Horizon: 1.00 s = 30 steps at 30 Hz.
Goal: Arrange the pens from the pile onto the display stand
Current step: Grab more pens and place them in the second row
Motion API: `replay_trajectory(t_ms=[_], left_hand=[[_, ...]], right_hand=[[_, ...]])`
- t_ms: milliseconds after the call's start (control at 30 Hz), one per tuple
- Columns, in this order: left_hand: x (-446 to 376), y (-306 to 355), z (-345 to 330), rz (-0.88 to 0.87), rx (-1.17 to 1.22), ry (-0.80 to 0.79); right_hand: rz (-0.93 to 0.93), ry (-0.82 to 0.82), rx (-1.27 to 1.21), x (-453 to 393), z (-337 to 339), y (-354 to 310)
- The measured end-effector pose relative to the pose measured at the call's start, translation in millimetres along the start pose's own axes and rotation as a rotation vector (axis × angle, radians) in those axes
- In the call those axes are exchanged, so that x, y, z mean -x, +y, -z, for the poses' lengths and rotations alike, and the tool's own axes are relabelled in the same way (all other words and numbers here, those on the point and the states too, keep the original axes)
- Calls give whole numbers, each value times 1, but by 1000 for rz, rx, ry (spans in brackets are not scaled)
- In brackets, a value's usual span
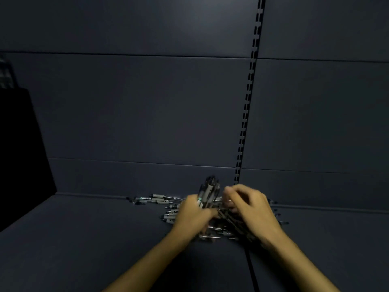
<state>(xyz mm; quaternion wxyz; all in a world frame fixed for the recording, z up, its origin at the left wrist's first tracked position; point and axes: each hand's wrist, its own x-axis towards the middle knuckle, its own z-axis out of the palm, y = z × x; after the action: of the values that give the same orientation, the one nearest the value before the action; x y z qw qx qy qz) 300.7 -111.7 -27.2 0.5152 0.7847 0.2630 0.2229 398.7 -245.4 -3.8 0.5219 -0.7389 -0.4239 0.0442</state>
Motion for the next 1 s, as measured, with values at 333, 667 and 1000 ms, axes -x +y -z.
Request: replay_trajectory(t_ms=[333, 667, 1000], left_hand=[[-6, 1, 94, 45, -169, 3], [5, -35, 227, -2, -141, -120], [31, -47, 294, -37, -132, -131]], right_hand=[[-111, -131, -197, -24, -72, -56], [-150, 21, -320, -24, -208, -133], [-205, 94, -542, -10, -255, -178]])
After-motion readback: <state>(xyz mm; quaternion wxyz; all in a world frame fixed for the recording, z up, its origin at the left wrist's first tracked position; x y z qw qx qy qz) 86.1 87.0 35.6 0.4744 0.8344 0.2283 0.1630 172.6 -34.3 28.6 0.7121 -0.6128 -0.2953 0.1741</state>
